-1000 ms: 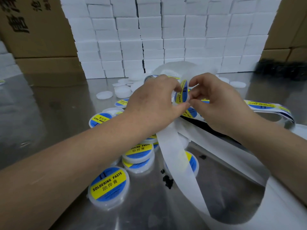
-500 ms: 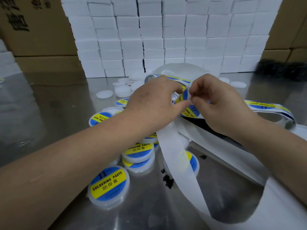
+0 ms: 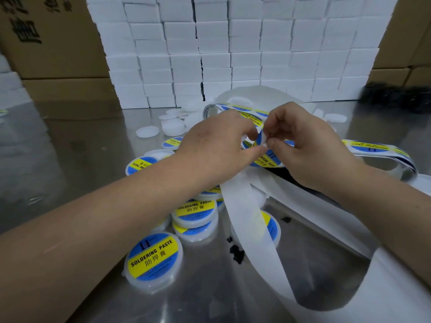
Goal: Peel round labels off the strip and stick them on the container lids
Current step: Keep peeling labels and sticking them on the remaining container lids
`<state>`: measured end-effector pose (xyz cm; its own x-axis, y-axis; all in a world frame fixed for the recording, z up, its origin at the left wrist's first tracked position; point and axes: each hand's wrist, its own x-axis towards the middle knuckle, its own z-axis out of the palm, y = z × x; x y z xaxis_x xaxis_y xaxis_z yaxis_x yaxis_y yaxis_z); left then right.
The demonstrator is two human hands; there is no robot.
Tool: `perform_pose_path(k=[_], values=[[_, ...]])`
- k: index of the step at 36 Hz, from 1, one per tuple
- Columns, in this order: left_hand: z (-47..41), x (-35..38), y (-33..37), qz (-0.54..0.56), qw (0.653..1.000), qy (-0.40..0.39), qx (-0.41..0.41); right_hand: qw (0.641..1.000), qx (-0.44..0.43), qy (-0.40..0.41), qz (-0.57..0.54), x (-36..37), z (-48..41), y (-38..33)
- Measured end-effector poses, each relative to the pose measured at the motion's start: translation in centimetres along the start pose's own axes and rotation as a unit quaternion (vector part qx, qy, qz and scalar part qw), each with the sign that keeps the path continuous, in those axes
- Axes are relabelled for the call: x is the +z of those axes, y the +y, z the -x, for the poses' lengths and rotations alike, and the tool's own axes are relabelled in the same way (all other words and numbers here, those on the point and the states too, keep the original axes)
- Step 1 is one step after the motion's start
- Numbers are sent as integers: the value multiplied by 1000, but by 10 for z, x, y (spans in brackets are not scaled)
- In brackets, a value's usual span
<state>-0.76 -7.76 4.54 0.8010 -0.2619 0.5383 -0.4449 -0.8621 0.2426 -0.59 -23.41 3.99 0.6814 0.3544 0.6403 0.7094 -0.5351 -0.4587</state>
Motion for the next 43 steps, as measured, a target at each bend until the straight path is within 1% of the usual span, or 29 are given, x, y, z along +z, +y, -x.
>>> perform_pose_path(k=[5, 9, 12, 15, 18, 22, 26, 28, 33, 36, 39, 41, 43], values=[[-3, -5, -4, 4, 1000, 13, -9, 1000, 18, 11, 5, -2, 0, 0], [-7, -11, -9, 3, 997, 44, -70, 999, 38, 24, 9, -1, -1, 0], [-9, -14, -15, 30, 989, 79, -118, 996, 70, 59, 13, -3, -1, 3], [-9, -14, -20, 74, 982, 91, -149, 991, 89, 104, 13, -4, -1, 5], [-9, -14, -22, 88, 979, 92, -158, 990, 74, 120, 25, -3, -1, 4], [-6, -13, -18, 87, 982, 97, -140, 993, 28, 105, 43, -1, 0, 2], [-3, -11, -13, 70, 987, 102, -98, 993, 22, 108, 34, -2, -1, -1], [-3, -10, -12, 58, 989, 105, -83, 993, 34, 115, 21, -3, -1, -1], [-2, -9, -11, 42, 990, 114, -73, 988, 110, 107, -15, -2, 0, 0], [-2, -9, -12, 28, 990, 121, -69, 980, 149, 113, -64, -3, -2, 1], [-2, -10, -15, 12, 990, 133, -55, 967, 184, 106, -143, -5, -6, 4], [-2, -10, -16, 3, 989, 140, -41, 954, 193, 104, -207, -6, -7, 3], [-3, -11, -16, -4, 989, 148, -26, 945, 192, 104, -242, -7, -8, 3]])
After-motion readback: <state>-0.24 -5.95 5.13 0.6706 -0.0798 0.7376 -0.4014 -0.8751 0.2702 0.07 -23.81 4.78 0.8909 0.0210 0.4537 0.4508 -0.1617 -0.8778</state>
